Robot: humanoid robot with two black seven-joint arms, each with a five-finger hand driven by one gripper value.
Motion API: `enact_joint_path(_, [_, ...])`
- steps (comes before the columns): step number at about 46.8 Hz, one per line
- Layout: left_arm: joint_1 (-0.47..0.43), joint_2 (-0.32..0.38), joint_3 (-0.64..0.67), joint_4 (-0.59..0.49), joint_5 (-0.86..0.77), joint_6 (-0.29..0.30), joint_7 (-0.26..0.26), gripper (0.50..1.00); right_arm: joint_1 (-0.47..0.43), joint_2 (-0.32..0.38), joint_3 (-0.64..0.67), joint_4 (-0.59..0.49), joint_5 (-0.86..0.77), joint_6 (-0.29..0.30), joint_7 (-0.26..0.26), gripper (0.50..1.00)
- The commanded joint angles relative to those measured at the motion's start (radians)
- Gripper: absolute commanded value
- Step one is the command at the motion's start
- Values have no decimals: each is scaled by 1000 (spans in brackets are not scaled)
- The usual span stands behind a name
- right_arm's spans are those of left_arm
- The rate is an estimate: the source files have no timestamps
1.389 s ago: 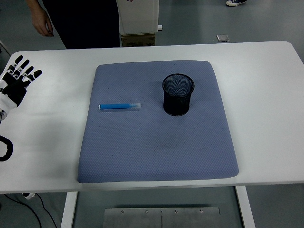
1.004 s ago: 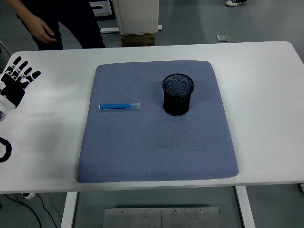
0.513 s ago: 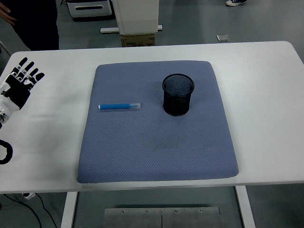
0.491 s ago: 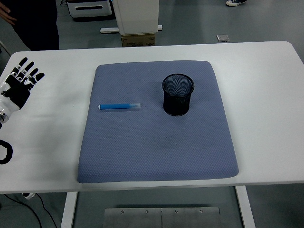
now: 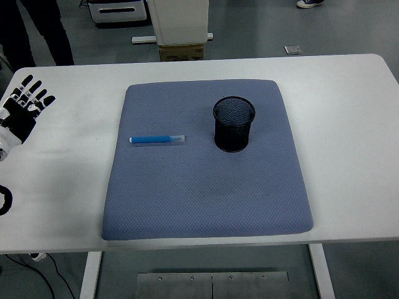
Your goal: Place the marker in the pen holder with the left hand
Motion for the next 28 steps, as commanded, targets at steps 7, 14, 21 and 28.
enact_joint_path(7, [-12,-1,1,-1,7,15,5,1000,0,0,0,0,0,0,0,1000])
enact_joint_path(14, [-39,-4,8,-4,26,48,9,1000,0,0,-1,0,0,0,0,1000])
enact_joint_path(21, [-78,-8,12,-28,69,57,14,1000,0,0,0,0,0,0,0,1000])
enact_joint_path(28, [-104,-8,12,-61,155,57,14,1000,0,0,0,0,0,0,0,1000])
